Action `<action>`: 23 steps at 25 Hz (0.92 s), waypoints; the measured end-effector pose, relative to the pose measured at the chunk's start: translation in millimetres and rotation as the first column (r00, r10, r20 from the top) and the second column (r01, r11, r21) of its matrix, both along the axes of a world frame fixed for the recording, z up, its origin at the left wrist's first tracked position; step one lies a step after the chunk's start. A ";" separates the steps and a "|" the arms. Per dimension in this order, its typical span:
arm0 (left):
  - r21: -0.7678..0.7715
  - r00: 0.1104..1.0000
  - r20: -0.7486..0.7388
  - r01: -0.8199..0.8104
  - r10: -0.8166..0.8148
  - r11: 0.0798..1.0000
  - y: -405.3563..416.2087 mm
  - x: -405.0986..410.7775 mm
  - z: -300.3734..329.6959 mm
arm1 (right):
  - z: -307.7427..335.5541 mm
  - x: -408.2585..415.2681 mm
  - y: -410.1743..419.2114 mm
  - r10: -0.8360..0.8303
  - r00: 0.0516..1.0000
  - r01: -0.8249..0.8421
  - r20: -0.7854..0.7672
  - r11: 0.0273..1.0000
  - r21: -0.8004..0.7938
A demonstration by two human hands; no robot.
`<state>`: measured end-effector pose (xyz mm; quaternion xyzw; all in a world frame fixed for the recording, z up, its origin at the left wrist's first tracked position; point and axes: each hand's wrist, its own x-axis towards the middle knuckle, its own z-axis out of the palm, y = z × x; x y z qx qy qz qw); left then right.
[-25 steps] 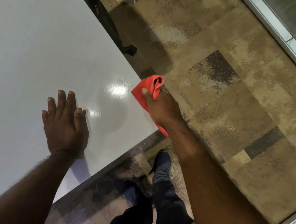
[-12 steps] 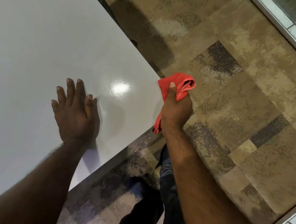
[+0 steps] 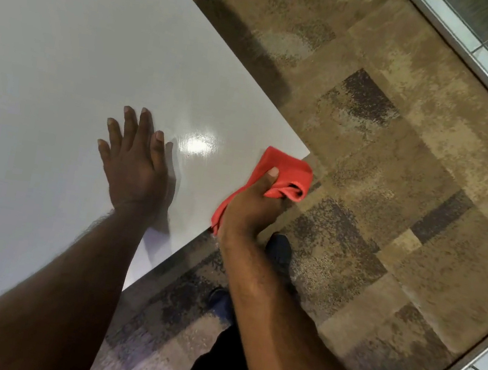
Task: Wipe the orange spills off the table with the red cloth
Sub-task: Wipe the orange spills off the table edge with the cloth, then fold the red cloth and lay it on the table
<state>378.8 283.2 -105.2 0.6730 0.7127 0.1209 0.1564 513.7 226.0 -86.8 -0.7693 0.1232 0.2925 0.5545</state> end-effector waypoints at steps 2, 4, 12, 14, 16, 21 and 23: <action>0.012 0.999 0.051 0.003 -0.004 1.000 -0.5 -1.4 0.7 | 0.2 -21.4 -11.4 0.042 0.997 -0.042 -0.057 0.999 -0.003; 0.018 0.990 0.142 -0.005 0.003 1.000 -0.8 -4.3 1.9 | -0.1 -35.8 -21.5 0.098 0.990 -0.102 -0.097 0.994 -0.037; -0.027 0.920 0.391 -0.023 0.032 0.999 -48.0 -40.1 27.0 | 25.1 -40.7 -67.5 0.395 0.909 -0.408 -0.133 0.909 -0.087; -0.028 0.918 0.394 -0.040 0.047 0.999 -64.9 -53.8 37.5 | 42.7 -39.1 -75.6 0.467 0.882 -0.471 -0.055 0.876 -0.103; -0.031 0.909 0.410 -0.068 0.074 0.997 -80.0 -67.0 51.8 | 68.6 -43.5 -79.5 0.534 0.844 -0.531 0.047 0.845 -0.065; -0.093 0.786 0.611 -0.049 0.096 0.994 -111.5 -80.1 109.3 | 133.7 -68.4 -76.4 0.718 0.672 -0.738 0.179 0.671 0.078; -0.140 0.706 0.700 -0.007 0.104 0.990 -121.0 -79.9 138.2 | 155.0 -80.9 -73.8 0.782 0.581 -0.811 0.226 0.579 0.083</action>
